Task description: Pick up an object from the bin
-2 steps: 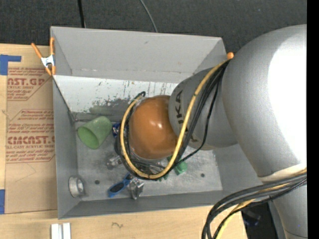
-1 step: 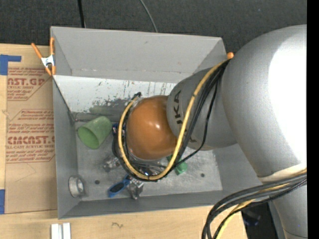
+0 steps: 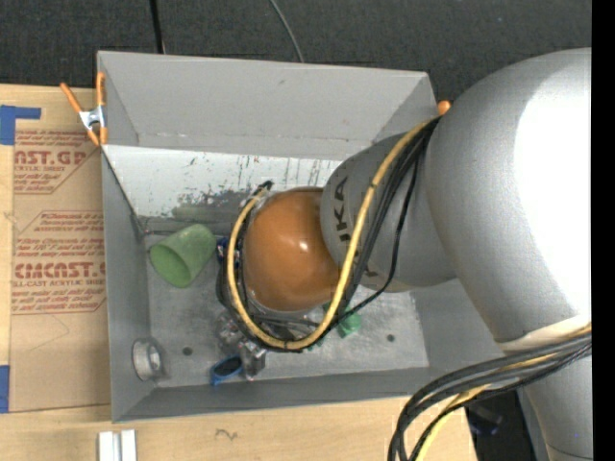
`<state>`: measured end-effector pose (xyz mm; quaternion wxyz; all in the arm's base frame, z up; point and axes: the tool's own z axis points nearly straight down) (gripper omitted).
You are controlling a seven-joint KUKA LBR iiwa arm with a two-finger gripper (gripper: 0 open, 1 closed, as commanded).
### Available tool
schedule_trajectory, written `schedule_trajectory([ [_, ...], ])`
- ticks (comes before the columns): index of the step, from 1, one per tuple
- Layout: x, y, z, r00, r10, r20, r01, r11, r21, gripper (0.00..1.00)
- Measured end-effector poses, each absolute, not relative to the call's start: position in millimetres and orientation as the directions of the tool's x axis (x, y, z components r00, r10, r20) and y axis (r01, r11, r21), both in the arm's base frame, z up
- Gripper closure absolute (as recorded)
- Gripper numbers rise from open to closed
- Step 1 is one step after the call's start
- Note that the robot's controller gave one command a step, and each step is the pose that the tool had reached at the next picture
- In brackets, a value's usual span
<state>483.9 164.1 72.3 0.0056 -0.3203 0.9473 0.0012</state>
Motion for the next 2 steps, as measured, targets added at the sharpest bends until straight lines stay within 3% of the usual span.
schedule_trajectory([
  [1,485.4,165.6,182.2,-0.795,-0.607,-0.009,-0.607,0.795,-0.002,1.0],
  [2,485.7,166.9,196.1,-0.795,-0.607,-0.004,-0.607,0.795,0.0,1.0],
])
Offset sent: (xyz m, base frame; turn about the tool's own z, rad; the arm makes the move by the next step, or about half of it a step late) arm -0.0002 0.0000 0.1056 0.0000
